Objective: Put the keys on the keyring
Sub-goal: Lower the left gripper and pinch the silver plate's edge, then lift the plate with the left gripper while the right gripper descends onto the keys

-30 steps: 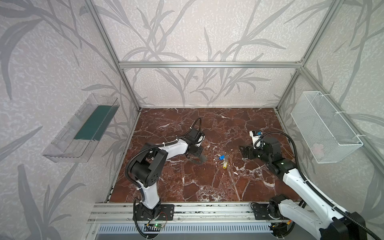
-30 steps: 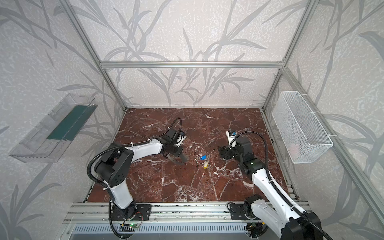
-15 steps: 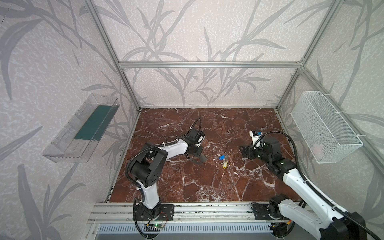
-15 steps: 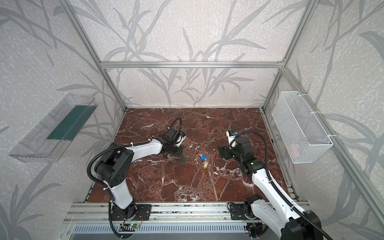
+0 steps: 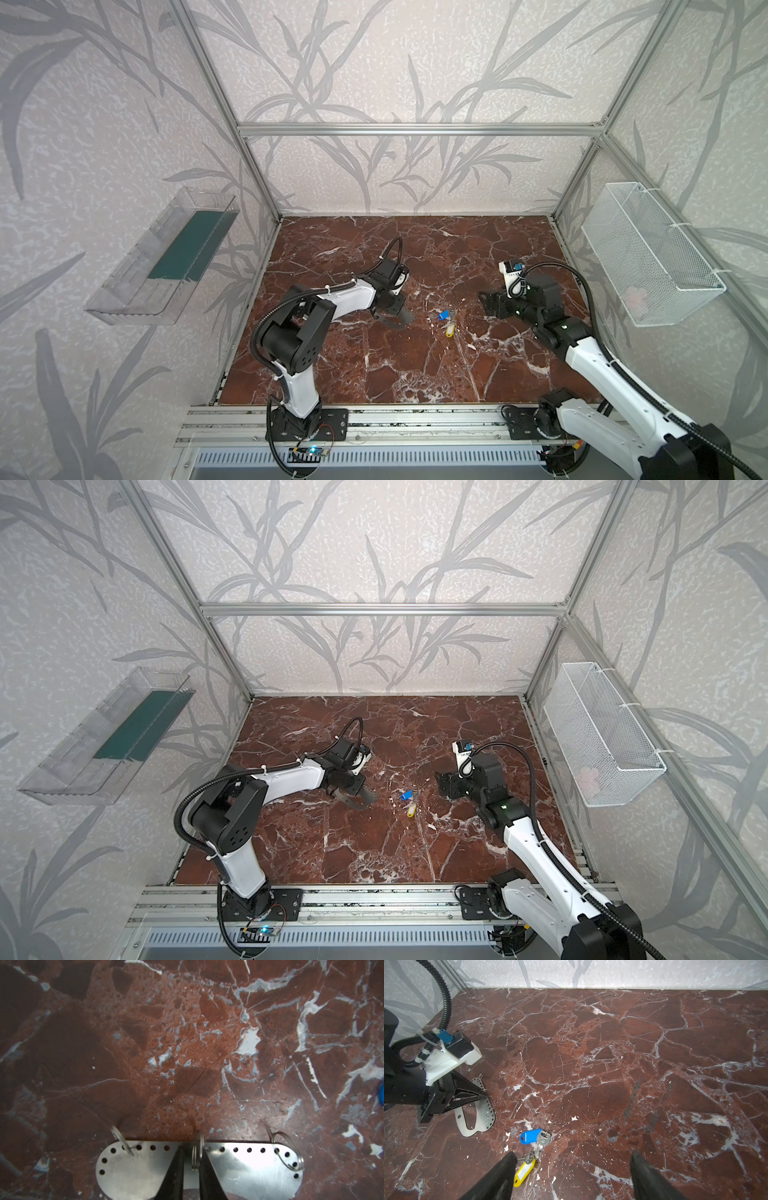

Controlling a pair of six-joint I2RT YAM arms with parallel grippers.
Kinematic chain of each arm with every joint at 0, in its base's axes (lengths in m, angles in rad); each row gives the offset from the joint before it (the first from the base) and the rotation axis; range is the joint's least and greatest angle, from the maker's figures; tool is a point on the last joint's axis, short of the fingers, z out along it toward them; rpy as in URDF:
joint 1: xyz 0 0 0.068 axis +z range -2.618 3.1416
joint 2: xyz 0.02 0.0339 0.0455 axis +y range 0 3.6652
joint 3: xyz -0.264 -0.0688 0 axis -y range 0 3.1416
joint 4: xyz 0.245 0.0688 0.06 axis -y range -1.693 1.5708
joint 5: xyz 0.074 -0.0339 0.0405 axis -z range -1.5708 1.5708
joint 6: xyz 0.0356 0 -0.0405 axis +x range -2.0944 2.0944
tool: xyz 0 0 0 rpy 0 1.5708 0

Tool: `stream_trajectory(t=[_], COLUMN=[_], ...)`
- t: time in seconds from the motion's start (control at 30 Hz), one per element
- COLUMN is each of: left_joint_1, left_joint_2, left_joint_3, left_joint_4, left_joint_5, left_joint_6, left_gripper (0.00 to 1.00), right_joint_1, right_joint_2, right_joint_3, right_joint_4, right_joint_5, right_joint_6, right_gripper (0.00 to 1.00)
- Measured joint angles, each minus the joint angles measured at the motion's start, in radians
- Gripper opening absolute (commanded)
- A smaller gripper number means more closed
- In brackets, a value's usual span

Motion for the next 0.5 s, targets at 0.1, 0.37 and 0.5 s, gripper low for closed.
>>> stream_trajectory(t=[0.1, 0.37, 0.5], left_joint_1=[0.0, 0.0, 0.0], left_joint_2=[0.0, -0.003, -0.01], left_joint_3=[0.0, -0.006, -0.017], left_joint_4=[0.0, 0.01, 0.021], left_joint_5=[0.0, 0.0, 0.0], left_joint_6=[0.0, 0.002, 0.002], left_gripper=[0.13, 0.01, 0.0], right_joint_1=[0.0, 0.0, 0.0], right_joint_2=[0.001, 0.021, 0.026], right_joint_3=[0.0, 0.0, 0.0], right_joint_4=[0.0, 0.001, 0.001], right_joint_5=[0.0, -0.001, -0.005], right_joint_6=[0.0, 0.0, 0.001], right_gripper=[0.84, 0.84, 0.83])
